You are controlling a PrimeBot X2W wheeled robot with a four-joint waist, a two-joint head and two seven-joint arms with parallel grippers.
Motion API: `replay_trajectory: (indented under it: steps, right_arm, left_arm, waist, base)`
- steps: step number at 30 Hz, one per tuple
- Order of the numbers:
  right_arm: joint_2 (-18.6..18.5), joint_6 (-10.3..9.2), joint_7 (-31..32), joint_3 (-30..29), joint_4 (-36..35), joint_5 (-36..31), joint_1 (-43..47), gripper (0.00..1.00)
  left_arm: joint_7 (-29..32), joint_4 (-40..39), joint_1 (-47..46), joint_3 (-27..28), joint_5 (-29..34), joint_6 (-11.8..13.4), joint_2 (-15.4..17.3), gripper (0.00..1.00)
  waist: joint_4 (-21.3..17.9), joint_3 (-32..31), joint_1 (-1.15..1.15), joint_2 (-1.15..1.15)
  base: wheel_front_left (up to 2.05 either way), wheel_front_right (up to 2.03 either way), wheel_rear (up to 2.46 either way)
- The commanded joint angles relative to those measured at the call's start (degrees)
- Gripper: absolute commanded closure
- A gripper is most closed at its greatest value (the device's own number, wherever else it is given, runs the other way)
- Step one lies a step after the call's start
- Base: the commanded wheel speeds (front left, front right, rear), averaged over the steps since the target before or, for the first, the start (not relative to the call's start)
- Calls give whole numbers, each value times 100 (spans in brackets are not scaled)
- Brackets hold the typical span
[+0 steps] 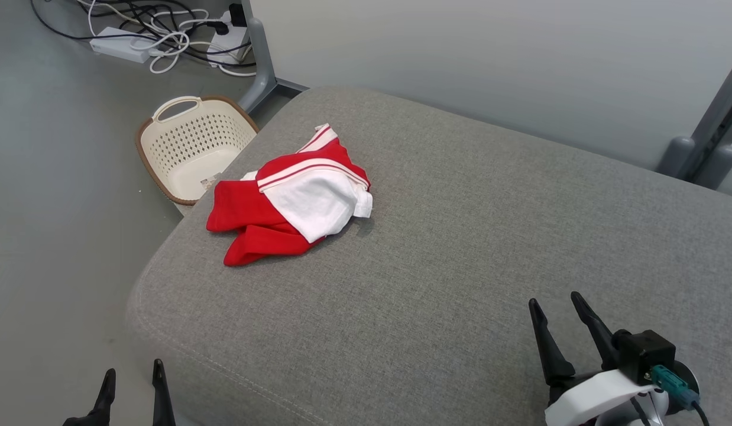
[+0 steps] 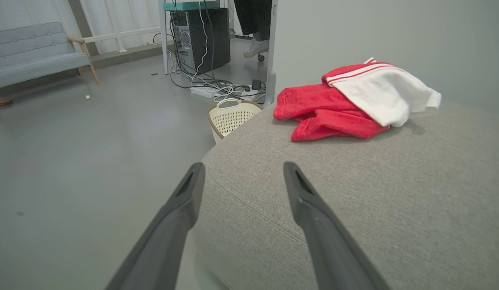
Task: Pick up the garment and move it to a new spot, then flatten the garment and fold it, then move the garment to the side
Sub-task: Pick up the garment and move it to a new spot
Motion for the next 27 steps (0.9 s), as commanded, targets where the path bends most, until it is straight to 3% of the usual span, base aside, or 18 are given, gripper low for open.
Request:
replay_trajectory:
  steps: [1,10,19,27]
  right_arm:
    - [-43,1,3,11,20,-20,-63,0]
    - [-42,1,3,-44,38,-136,53,0]
    - [-45,0,3,-85,-87,-444,-201,0]
    - [-41,1,3,-91,-272,-660,-495,0]
  left_arm:
    - [1,2,37,34,-79,38,17,0]
    - [0,299,-226,145,-414,-251,18,0]
    - [1,872,-1064,550,-418,-667,16,0]
    - [1,1528,-2105,649,-278,-947,248,0]
  waist:
    - [14,34,0,0]
    - [-79,75,0,0]
    - [-690,578,0,0]
    - [-1144,1115,0,0]
  base:
    - [0,0,0]
    - [0,0,0]
    - [0,0,0]
    - [0,0,0]
